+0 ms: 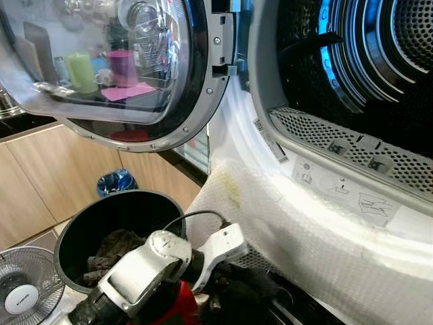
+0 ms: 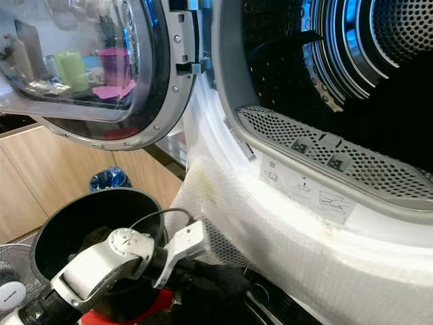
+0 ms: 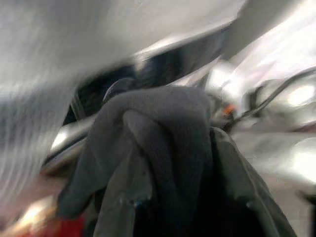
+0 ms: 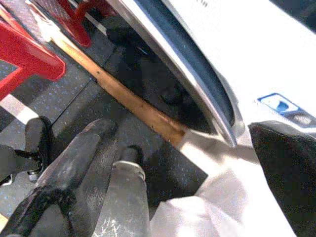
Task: Clothes washing
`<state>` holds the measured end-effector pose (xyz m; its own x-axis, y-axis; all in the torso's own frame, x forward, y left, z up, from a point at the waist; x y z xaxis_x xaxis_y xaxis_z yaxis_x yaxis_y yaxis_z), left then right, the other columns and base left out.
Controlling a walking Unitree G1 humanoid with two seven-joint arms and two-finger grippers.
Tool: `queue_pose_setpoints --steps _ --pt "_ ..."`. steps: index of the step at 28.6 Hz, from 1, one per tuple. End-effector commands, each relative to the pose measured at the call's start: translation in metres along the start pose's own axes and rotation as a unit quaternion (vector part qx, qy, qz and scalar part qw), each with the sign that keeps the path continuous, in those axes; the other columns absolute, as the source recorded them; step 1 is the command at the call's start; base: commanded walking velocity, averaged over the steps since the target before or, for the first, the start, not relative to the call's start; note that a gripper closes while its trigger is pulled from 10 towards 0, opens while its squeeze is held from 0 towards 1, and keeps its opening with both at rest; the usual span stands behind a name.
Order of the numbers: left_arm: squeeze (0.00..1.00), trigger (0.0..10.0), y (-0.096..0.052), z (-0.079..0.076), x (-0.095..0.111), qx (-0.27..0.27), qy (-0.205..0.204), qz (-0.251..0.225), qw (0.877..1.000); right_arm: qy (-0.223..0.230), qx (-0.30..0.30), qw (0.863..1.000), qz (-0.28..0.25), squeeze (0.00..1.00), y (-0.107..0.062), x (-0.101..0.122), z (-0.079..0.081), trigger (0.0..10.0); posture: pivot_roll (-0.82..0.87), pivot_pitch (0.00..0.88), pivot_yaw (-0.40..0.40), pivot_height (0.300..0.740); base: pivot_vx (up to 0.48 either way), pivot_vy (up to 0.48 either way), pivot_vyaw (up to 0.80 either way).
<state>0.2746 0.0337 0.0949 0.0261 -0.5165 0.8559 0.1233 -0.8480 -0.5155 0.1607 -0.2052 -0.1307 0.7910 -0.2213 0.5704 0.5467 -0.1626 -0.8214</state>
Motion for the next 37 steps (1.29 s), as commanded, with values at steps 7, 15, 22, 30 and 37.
queue_pose_setpoints --steps 7,15,22,30,37 --pt "0.0 0.0 0.002 0.006 -0.026 0.031 -0.011 0.028 0.999 -0.028 0.136 0.99 -0.038 1.0 -0.013 0.0 0.007 10.0 0.22 0.0 -0.024 0.74 0.0 0.0 0.0" --pt "0.0 0.0 0.008 0.008 -0.027 0.029 0.0 0.025 0.999 -0.062 0.339 0.935 -0.089 1.0 -0.069 0.013 0.003 10.0 0.21 0.0 -0.02 0.74 0.0 0.0 0.0" --pt "0.0 0.0 0.026 -0.002 -0.008 -0.004 0.018 -0.003 1.0 -0.065 0.41 0.899 -0.143 1.0 -0.099 0.048 0.027 10.0 0.2 0.0 -0.019 0.74 0.0 0.0 0.0" --pt "0.0 0.0 0.065 -0.024 0.033 -0.057 0.039 -0.055 0.996 -0.059 0.477 0.864 -0.153 0.36 -0.134 0.062 0.063 10.0 0.17 0.0 -0.002 0.74 0.0 0.0 0.0" --pt "0.0 0.0 0.082 -0.028 0.06 -0.061 0.029 -0.093 0.993 -0.047 0.484 0.863 -0.138 0.0 -0.144 0.058 0.068 10.0 0.16 0.0 -0.002 0.74 0.0 0.0 0.0"
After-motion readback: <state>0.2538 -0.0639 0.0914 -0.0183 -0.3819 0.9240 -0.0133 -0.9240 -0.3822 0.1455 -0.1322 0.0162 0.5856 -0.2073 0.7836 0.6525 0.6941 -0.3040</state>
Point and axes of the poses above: a point about 5 cm out from each wrist's last joint towards the gripper, its own y axis pointing out of the wrist towards the gripper, its own x axis along the axis of the wrist's last joint, z = x × y, the point moved 4 cm from there along y, pointing out of the wrist towards the gripper, and after that the axes turned 12 degrees about y, right-handed, at the moved point
